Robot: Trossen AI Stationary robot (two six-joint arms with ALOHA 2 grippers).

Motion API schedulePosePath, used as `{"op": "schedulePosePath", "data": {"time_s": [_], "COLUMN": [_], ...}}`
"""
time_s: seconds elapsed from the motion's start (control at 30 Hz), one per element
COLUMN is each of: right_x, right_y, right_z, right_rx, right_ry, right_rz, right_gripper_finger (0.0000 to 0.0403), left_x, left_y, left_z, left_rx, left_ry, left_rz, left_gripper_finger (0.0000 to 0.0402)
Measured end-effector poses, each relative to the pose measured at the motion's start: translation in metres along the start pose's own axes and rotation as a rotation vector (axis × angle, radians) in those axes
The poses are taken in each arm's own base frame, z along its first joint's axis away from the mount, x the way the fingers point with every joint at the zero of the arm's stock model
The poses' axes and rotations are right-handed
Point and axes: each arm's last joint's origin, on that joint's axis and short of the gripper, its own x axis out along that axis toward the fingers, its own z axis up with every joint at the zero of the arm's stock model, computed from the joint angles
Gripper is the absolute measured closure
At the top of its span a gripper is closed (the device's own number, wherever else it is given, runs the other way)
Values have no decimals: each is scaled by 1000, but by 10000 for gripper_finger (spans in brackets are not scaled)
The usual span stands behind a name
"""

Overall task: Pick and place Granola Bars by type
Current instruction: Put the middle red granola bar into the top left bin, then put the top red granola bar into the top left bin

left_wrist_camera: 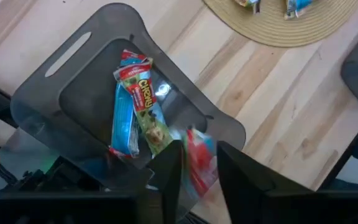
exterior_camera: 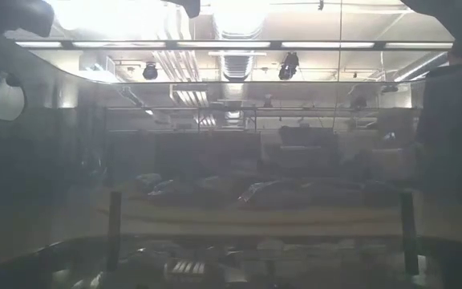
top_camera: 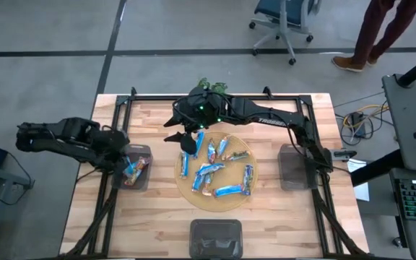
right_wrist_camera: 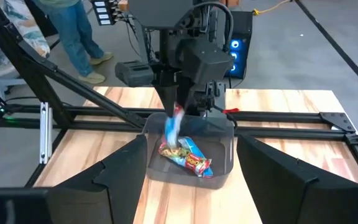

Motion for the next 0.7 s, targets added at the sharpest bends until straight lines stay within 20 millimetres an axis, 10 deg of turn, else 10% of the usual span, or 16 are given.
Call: {"op": "schedulePosePath", "data": {"time_s": [0.33,0.7], "right_x": [0,-24], "right_y": [0,6], "right_z": [-5,-5], "right_rx": [-14,-39], "right_ry": [55,151], "right_rz": [1,8], "right_gripper_finger": [167,183], "left_x": [3,-49], "left_y": [-5,-26], "left_z": [4,27], "left_rx": [17,140], "left_ry": [41,-430], "left_rz": [21,-149], "left_gripper_finger": [238,383]}}
